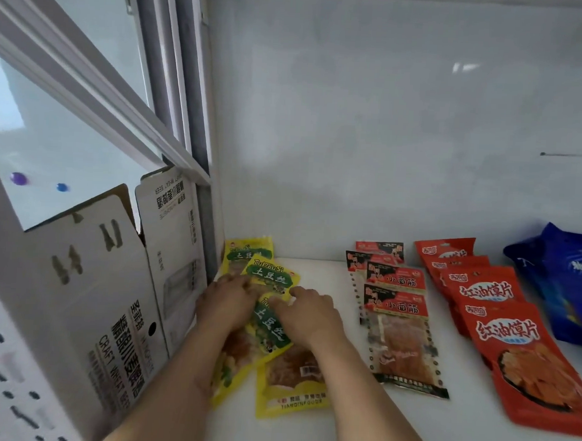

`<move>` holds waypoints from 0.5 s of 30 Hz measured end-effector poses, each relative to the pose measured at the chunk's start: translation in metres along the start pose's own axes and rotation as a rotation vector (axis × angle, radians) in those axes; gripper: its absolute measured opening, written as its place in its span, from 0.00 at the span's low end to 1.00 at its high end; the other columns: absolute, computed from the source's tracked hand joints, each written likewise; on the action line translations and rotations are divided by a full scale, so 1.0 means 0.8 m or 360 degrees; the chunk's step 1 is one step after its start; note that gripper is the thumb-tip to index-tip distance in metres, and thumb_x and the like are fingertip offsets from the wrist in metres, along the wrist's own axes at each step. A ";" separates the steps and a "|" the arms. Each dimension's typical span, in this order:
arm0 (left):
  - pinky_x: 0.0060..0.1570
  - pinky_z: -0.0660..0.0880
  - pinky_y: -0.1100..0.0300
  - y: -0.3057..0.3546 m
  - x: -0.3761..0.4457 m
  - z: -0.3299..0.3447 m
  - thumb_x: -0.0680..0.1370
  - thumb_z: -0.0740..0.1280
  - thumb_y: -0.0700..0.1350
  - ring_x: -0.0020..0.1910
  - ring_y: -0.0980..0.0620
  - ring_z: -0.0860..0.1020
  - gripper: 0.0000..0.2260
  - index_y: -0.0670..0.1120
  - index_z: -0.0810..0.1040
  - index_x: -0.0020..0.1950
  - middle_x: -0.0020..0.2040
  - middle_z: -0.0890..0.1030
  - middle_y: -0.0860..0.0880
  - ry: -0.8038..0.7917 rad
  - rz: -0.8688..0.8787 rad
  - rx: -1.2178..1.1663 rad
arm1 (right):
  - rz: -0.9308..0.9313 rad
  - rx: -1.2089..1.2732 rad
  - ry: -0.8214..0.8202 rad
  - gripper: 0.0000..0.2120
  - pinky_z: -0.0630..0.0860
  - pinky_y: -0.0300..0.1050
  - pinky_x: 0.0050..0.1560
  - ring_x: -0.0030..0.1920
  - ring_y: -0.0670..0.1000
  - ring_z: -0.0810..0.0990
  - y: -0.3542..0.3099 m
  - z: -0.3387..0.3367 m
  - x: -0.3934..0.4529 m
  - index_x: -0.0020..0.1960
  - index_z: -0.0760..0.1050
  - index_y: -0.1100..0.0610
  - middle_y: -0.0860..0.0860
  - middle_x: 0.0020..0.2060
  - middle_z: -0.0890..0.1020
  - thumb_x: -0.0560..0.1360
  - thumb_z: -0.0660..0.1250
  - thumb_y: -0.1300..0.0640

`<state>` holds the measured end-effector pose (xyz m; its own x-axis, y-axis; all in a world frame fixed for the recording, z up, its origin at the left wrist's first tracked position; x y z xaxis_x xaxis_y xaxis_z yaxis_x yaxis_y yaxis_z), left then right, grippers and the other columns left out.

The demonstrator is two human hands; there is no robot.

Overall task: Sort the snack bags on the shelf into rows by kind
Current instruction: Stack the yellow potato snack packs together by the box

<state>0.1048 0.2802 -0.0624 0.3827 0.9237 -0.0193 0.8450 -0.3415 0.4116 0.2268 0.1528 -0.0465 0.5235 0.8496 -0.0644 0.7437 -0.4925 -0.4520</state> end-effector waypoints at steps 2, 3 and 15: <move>0.63 0.72 0.50 0.007 -0.012 -0.007 0.79 0.56 0.61 0.65 0.41 0.74 0.22 0.54 0.75 0.68 0.68 0.74 0.44 0.0012 0.0031 0.0033 | 0.0012 0.0036 0.0006 0.31 0.68 0.55 0.65 0.68 0.60 0.68 -0.002 -0.003 -0.002 0.72 0.69 0.53 0.56 0.67 0.74 0.79 0.52 0.34; 0.62 0.72 0.51 0.011 -0.015 -0.008 0.80 0.58 0.60 0.65 0.41 0.74 0.20 0.54 0.75 0.67 0.67 0.75 0.44 0.0029 0.0056 0.0032 | 0.0037 0.0002 0.0039 0.31 0.68 0.55 0.65 0.67 0.60 0.68 -0.002 -0.006 -0.002 0.72 0.69 0.53 0.56 0.67 0.74 0.79 0.52 0.33; 0.62 0.73 0.49 0.015 0.009 -0.013 0.79 0.57 0.62 0.63 0.38 0.75 0.26 0.44 0.72 0.66 0.65 0.76 0.42 -0.0029 -0.0077 -0.0030 | 0.0180 -0.0119 0.0172 0.33 0.59 0.57 0.70 0.72 0.58 0.62 0.016 -0.006 0.001 0.71 0.69 0.55 0.54 0.70 0.69 0.78 0.51 0.32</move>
<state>0.1141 0.2841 -0.0483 0.3485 0.9356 -0.0561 0.8555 -0.2931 0.4268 0.2390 0.1463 -0.0480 0.6443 0.7646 -0.0130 0.7043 -0.5999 -0.3795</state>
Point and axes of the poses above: each hand's wrist, its own x-axis towards the middle knuckle, its own z-axis out of the palm, y = z × x, the point moved 7 cm from there along x, towards the middle knuckle
